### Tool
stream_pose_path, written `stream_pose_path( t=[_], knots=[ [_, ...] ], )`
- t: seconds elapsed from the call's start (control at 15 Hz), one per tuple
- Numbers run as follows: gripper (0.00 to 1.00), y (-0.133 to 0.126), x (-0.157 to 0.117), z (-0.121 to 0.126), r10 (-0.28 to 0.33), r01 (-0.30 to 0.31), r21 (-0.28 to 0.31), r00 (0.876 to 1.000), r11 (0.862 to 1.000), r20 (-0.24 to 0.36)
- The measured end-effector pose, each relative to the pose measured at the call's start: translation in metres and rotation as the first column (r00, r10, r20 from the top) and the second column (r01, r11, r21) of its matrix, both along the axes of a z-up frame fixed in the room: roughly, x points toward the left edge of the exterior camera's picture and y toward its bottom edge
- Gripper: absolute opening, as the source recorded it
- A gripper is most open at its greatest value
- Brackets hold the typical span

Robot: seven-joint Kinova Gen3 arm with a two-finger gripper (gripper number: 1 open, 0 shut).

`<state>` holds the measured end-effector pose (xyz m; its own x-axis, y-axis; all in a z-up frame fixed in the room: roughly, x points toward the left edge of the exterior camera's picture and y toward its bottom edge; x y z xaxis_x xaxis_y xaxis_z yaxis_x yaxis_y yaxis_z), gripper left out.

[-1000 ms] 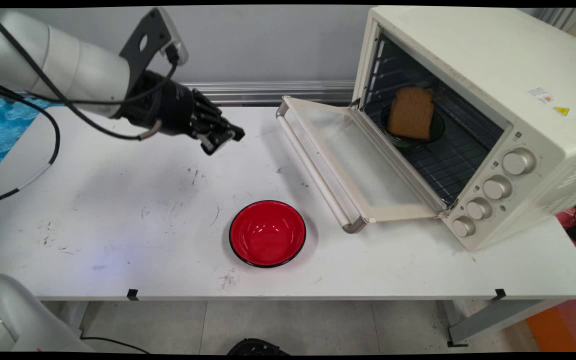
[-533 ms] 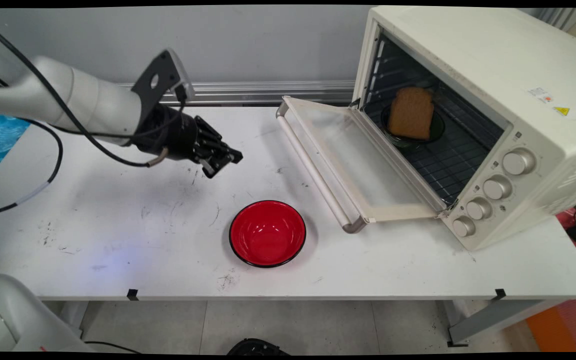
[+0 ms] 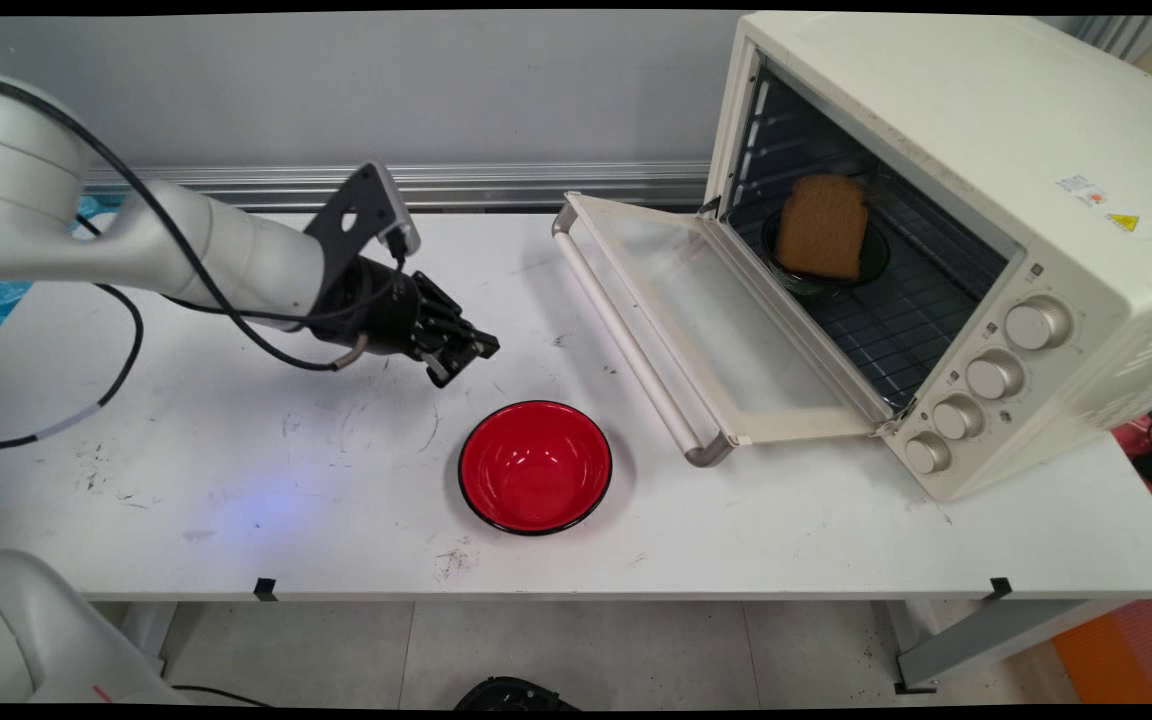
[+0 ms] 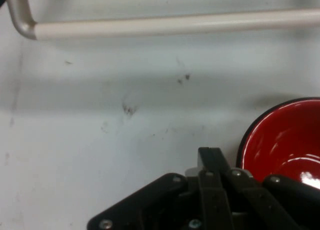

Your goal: Close the oven

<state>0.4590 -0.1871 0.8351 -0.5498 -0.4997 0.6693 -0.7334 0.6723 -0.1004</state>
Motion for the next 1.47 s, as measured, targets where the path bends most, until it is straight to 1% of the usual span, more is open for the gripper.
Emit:
stream_pose_path(
  t=[0.4,0.73,1.13,1.47],
  knots=[
    [0.00,-0.019,-0.004,-0.030,-0.008,0.008,-0.012,1.000,1.000,-0.024],
    [0.00,-0.034,-0.011,-0.049,-0.013,0.011,-0.030,0.999,0.999,-0.049],
    [0.00,-0.055,-0.022,-0.067,-0.019,0.015,-0.058,0.997,0.998,-0.079],
    [0.00,-0.069,-0.031,-0.076,-0.022,0.014,-0.076,0.995,0.997,-0.099]
  ],
)
